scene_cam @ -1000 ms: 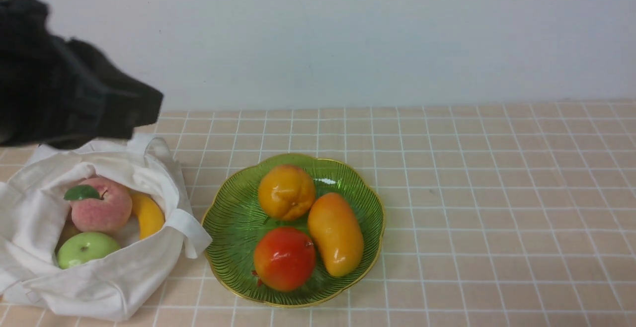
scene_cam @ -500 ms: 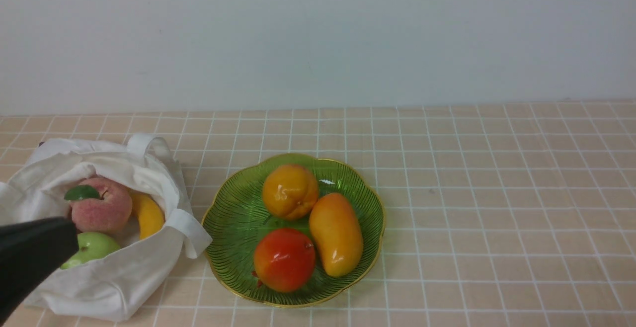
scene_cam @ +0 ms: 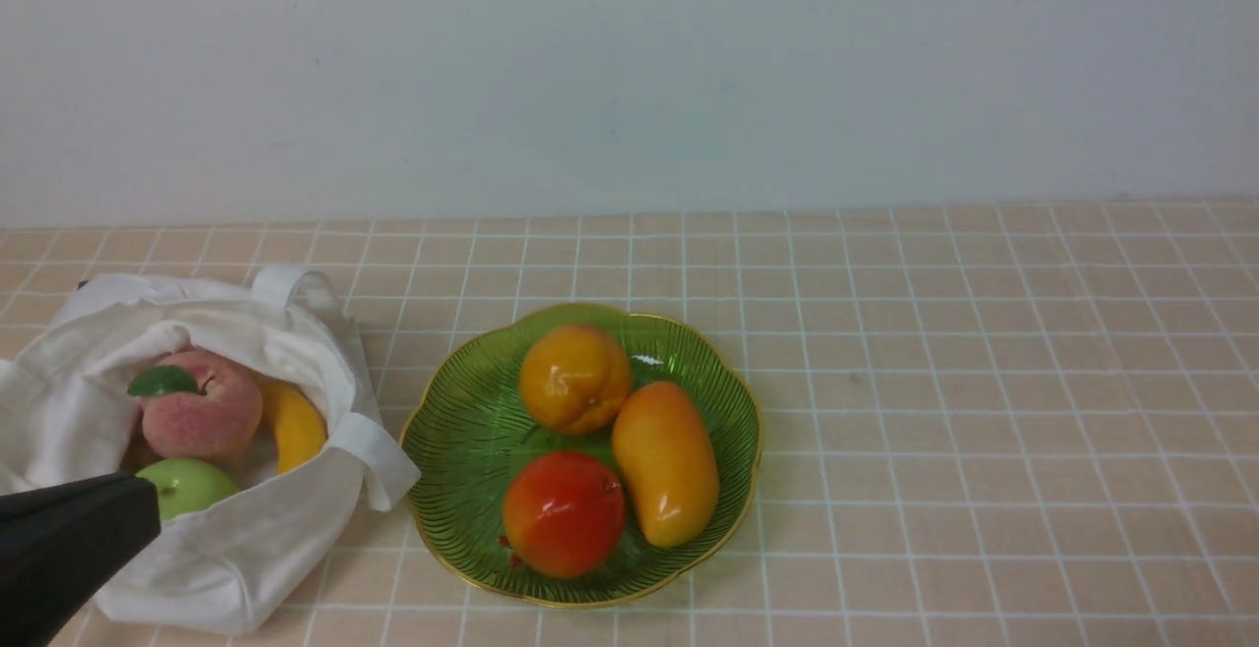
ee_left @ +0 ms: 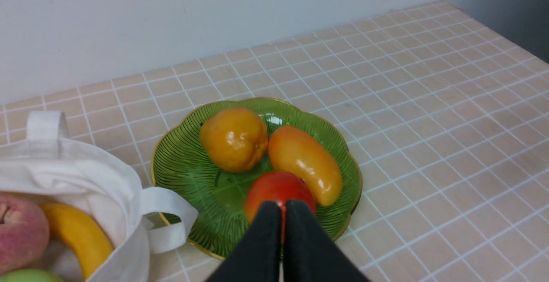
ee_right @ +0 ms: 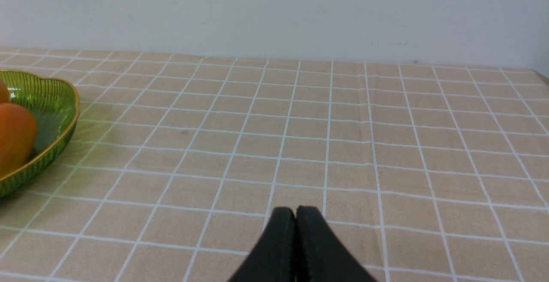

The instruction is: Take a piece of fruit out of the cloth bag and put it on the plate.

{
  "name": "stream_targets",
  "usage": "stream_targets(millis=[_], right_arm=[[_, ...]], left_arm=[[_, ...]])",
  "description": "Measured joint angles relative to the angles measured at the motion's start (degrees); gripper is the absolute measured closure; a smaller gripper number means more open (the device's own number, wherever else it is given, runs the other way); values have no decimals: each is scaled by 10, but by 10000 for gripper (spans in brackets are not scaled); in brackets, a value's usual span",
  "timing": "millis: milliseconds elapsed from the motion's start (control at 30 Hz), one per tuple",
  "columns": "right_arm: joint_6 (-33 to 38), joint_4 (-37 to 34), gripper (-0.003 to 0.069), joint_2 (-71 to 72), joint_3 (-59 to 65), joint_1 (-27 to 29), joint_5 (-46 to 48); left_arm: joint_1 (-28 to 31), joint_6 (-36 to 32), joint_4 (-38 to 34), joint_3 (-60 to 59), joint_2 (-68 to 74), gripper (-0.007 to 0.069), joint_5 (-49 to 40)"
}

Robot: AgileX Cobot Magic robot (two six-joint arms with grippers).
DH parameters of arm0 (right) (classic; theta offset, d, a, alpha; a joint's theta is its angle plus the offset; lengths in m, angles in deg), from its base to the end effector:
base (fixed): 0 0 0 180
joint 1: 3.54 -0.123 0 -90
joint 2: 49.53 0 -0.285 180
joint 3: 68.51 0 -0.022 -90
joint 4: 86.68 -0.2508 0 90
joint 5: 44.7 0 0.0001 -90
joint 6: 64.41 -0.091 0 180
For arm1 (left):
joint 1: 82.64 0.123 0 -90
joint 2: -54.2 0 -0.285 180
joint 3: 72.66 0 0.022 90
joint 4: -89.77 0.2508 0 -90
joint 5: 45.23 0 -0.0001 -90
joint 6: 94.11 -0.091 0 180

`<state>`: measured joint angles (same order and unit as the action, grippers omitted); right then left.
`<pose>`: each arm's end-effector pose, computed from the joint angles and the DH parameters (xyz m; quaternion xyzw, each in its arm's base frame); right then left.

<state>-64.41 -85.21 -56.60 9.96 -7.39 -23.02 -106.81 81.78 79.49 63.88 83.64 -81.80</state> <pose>0.0523 0.0027 0.1725 -0.0338 0.8042 0.0090 0.5933 0.0604 -0.0377 0.3283 0.1716 0.7954 -0.1840 0.5514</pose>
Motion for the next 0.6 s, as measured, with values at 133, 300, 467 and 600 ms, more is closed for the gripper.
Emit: stream_targets(millis=[133,300,467,600], right_arm=[[0,0,673,0,0,0,0],[0,0,673,0,0,0,0],[0,0,673,0,0,0,0],[0,0,673,0,0,0,0]], left_arm=[[15,1,16,-91,-51,632,111],[87,2,-18,-220,-133,632,225],[167,2,-22,-301,-200,632,250],[210,2,66,-337,-222,632,247]])
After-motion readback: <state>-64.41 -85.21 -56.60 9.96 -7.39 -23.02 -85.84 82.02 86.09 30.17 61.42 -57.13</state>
